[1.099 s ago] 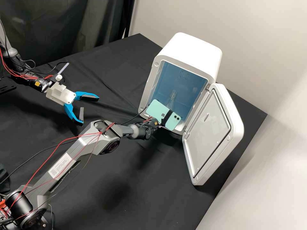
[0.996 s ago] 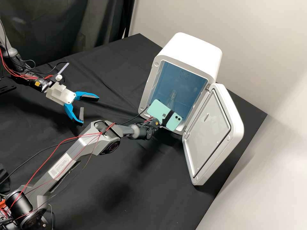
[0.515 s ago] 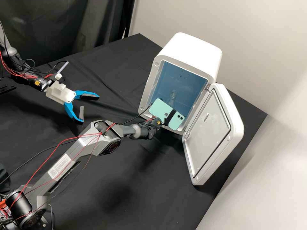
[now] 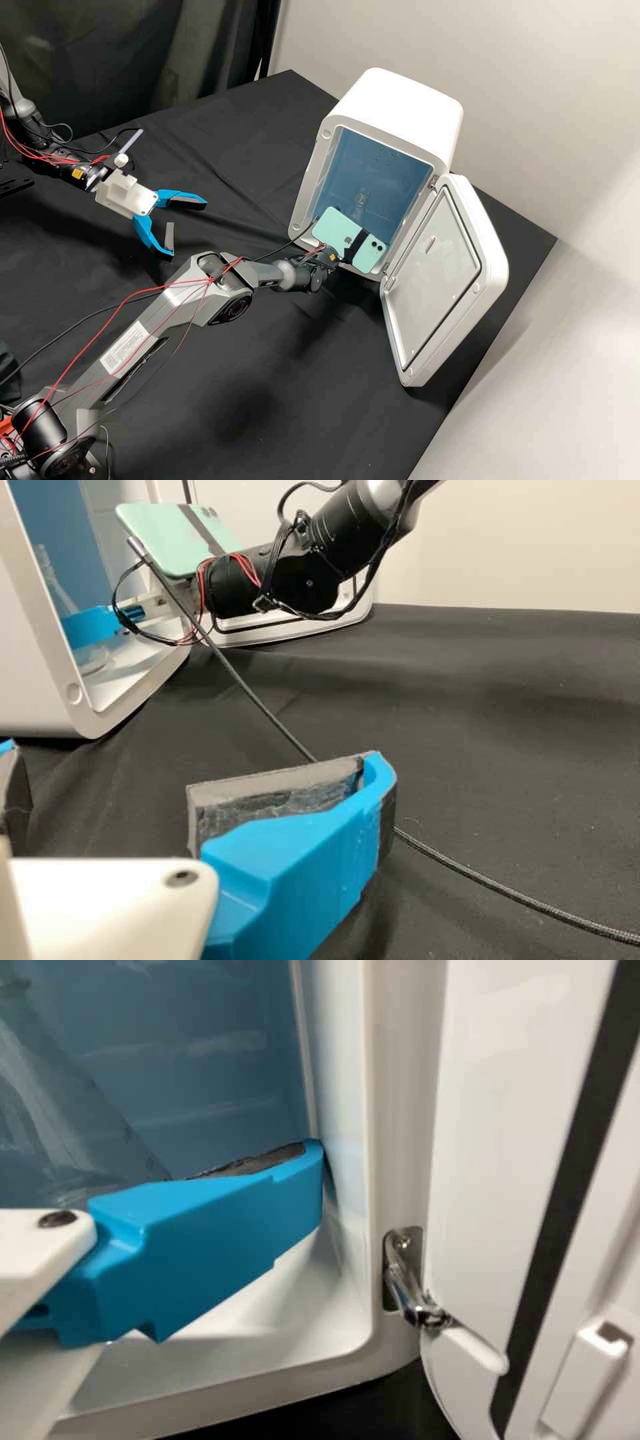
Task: Place the flask in the incubator
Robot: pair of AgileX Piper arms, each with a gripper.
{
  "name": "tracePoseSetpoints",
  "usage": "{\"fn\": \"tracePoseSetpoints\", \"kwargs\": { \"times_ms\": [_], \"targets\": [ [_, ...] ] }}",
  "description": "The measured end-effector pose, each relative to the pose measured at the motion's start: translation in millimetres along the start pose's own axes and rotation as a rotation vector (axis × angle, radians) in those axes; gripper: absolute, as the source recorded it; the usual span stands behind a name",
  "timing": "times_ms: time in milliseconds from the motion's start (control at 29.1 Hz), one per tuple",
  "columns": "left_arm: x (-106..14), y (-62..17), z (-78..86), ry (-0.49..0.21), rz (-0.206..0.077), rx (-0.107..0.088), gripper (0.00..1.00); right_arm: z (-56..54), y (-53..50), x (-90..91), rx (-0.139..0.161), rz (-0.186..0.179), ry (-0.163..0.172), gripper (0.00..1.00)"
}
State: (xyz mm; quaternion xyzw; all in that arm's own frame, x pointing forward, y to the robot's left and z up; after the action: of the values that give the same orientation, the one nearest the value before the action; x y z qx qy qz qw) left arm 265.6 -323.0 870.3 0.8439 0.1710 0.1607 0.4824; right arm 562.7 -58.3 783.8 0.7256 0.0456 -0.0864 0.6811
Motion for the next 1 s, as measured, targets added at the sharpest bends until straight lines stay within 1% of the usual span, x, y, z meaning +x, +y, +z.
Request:
{"fn": "tracePoseSetpoints", "kwargs": {
  "times_ms": [34, 69, 172, 240, 378, 447, 550, 618, 687, 721, 790, 859, 893, 927, 962, 996],
  "targets": [
    [0.0, -0.1, 0.7, -0.002, 0.000, 0.001, 1.00, -1.1, 0.3, -2.1, 0.002, 0.004, 0.018, 1.00],
    [0.0, -0.2, 1.0, -0.003, -0.001, 0.001, 1.00, 0.4, -0.1, -6.8, 0.003, 0.005, 0.031, 1.00],
    [0.1, -0.3, 1.7, -0.006, -0.001, 0.001, 1.00, -2.9, 1.1, -16.8, -0.002, 0.012, 0.068, 1.00],
    [0.1, -0.3, 1.7, -0.006, -0.001, 0.001, 1.00, -2.7, 0.0, -24.9, -0.009, 0.013, 0.084, 1.00],
    [0.1, -0.3, 1.7, -0.006, -0.001, 0.001, 1.00, -7.0, 3.1, -40.5, 0.004, 0.035, 0.126, 1.00],
    [0.1, -0.3, 1.7, -0.006, -0.001, 0.001, 1.00, -7.4, 2.5, -46.7, 0.003, 0.039, 0.136, 1.00],
    [0.1, -0.3, 1.7, -0.006, -0.001, 0.001, 1.00, -9.5, 6.0, -59.2, 0.021, 0.068, 0.169, 1.00],
    [-0.1, 0.1, 1.8, -0.006, 0.000, 0.002, 1.00, -9.8, 5.2, -66.1, 0.024, 0.072, 0.178, 1.00],
    [-0.1, 0.1, 1.8, -0.006, 0.000, 0.002, 1.00, -8.9, 7.7, -72.9, 0.022, 0.082, 0.185, 1.00],
    [-0.1, 0.1, 1.8, -0.006, 0.000, 0.002, 1.00, -9.5, 7.2, -77.2, 0.031, 0.089, 0.195, 1.00],
    [-0.1, 0.1, 1.8, -0.006, 0.000, 0.002, 1.00, -6.8, 7.3, -84.8, 0.046, 0.098, 0.194, 1.00],
    [-0.2, 0.2, 1.9, -0.006, 0.001, 0.002, 1.00, -6.8, 7.1, -92.9, 0.049, 0.103, 0.203, 1.00],
    [-0.6, 1.4, 2.1, -0.007, 0.005, 0.002, 1.00, -6.6, 7.2, -99.6, 0.054, 0.107, 0.211, 1.00],
    [-0.6, 1.4, 2.1, -0.007, 0.005, 0.002, 1.00, -7.6, 6.6, -103.3, 0.056, 0.112, 0.225, 1.00],
    [-0.7, 1.8, 2.2, -0.007, 0.007, 0.002, 1.00, -6.2, 6.8, -107.8, 0.058, 0.117, 0.228, 1.00],
    [-1.0, 2.4, 2.3, -0.008, 0.009, 0.002, 1.00, -7.3, 7.5, -111.4, 0.060, 0.125, 0.239, 1.00]
  ]
}}
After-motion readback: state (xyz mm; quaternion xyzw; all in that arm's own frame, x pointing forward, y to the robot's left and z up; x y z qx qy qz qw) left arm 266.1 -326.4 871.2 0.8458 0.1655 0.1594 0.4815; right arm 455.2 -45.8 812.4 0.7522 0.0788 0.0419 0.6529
